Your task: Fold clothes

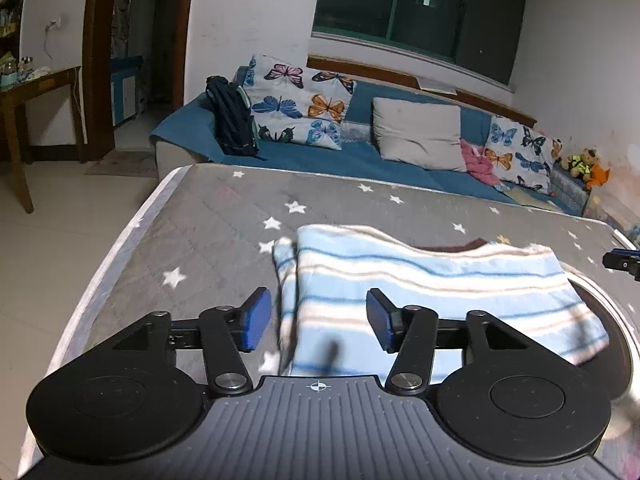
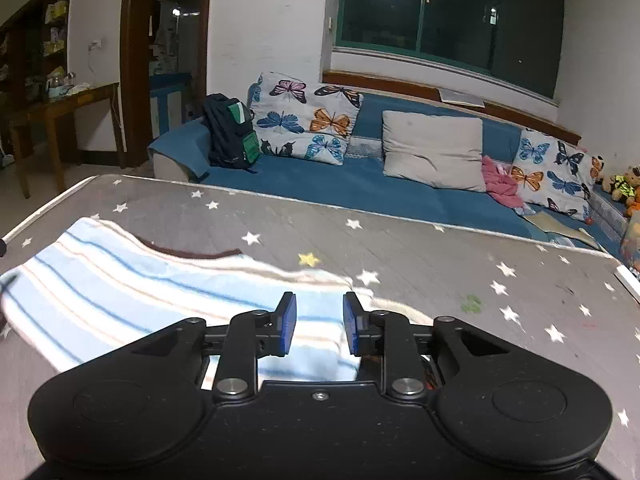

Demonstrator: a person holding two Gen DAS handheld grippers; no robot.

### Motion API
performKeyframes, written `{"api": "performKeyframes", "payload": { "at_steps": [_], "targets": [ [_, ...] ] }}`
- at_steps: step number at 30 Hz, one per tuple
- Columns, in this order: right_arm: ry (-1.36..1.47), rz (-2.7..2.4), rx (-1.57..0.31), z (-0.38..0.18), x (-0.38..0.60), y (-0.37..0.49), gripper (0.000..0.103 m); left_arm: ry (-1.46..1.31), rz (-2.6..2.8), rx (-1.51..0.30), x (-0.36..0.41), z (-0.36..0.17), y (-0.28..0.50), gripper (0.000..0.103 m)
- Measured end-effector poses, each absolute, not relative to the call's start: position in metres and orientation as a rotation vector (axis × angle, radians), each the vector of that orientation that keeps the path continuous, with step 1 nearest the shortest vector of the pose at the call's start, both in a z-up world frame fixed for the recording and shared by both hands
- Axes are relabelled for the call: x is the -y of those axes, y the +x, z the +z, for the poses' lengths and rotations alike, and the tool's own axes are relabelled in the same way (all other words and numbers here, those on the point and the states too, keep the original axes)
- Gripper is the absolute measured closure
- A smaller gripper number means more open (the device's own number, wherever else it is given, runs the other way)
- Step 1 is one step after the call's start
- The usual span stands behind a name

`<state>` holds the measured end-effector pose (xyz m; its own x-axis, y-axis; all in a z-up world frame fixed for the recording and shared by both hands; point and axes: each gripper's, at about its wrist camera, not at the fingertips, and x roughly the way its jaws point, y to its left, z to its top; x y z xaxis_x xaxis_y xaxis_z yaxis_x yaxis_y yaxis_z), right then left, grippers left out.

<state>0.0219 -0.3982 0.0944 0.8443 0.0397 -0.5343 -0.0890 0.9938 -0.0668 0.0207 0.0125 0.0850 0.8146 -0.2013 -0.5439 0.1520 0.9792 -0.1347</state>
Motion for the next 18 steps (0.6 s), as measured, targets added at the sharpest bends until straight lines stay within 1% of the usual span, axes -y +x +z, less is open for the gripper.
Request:
{"api": "performKeyframes", "payload": {
  "at_steps": [1,3,6,8,11,12,14,18],
  "targets": [
    [-0.092,0.062,-0.561,0.094,0.4,0.016,0.068,-0.084,-0.183,-0.586,-0.015,0.085,0.014,0.041],
    [-0.09,0.048,-0.558,0.092,0.405,0.005,0.056,-0.076,-0.172,-0.575,-0.018,0.085,0.0,0.034],
    [-0.078,0.028,-0.56,0.088,0.415,-0.013,0.048,-0.055,-0.151,-0.571,-0.022,0.083,-0.02,0.031],
    [-0.076,0.01,-0.565,0.084,0.423,-0.025,0.044,-0.046,-0.137,-0.569,-0.023,0.08,-0.032,0.03],
    [-0.071,-0.024,-0.567,0.077,0.435,-0.043,0.031,-0.026,-0.109,-0.565,-0.026,0.074,-0.051,0.027],
    [-0.069,-0.042,-0.568,0.074,0.441,-0.053,0.028,-0.021,-0.098,-0.562,-0.028,0.071,-0.057,0.026],
    [-0.06,-0.062,-0.573,0.069,0.454,-0.066,0.026,-0.011,-0.076,-0.555,-0.031,0.066,-0.07,0.026],
    [-0.061,-0.12,-0.57,0.056,0.478,-0.093,0.017,0.021,-0.04,-0.555,-0.033,0.053,-0.09,0.025]
  ]
}}
